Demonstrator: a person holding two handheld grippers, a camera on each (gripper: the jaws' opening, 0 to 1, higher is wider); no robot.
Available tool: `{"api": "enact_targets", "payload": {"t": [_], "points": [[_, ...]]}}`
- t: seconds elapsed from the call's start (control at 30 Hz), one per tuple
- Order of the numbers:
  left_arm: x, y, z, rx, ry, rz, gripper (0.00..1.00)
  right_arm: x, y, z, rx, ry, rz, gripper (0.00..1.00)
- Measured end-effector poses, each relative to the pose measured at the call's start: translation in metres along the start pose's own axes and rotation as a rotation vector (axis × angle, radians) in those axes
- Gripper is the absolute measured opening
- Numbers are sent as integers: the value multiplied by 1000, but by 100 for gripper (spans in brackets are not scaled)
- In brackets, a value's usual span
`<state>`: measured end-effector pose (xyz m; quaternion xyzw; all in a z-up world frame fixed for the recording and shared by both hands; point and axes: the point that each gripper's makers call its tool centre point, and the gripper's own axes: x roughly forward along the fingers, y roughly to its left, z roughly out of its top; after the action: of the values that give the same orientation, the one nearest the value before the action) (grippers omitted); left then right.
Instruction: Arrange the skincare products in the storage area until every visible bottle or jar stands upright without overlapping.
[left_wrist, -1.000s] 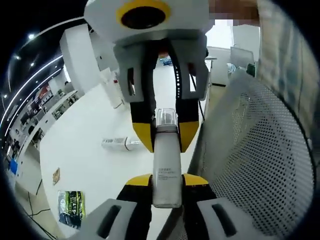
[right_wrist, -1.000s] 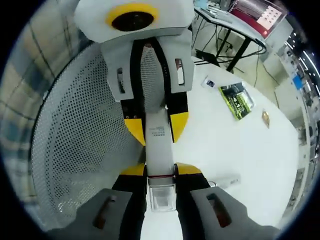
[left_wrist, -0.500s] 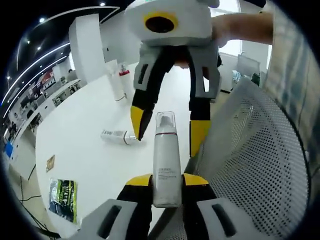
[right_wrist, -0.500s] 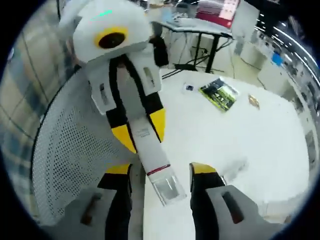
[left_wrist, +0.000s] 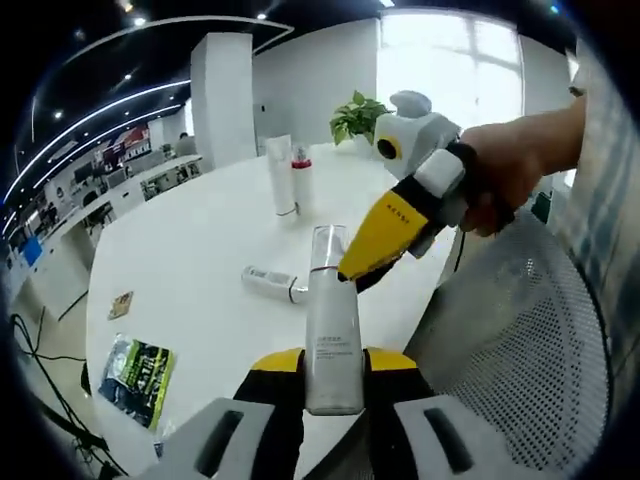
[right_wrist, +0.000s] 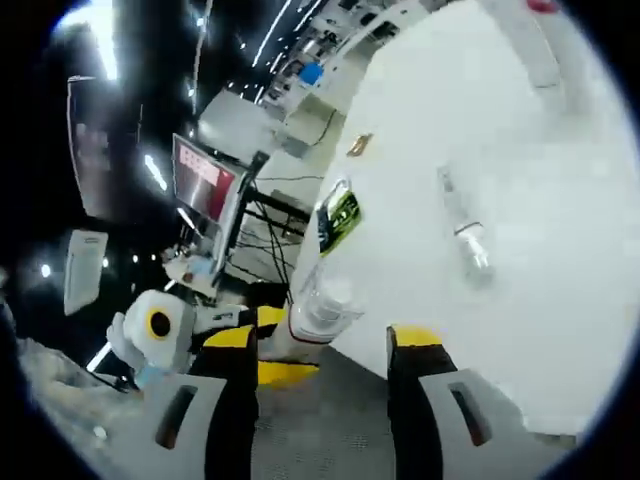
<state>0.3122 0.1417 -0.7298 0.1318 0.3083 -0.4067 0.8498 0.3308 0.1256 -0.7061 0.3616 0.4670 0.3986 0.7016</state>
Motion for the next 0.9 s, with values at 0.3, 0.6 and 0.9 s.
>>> {"api": "enact_targets", "payload": {"t": [0.3, 0.6, 0.9], "points": [[-1, -1, 5, 21, -17, -5, 20, 5, -3, 11, 160, -183, 1, 20], [6, -25, 21, -262, -108, -236, 24, -10, 12, 13, -303, -18, 15, 18], [-9, -38, 40, -344, -221, -381, 25, -16, 57, 4, -689, 171, 193, 18]]}}
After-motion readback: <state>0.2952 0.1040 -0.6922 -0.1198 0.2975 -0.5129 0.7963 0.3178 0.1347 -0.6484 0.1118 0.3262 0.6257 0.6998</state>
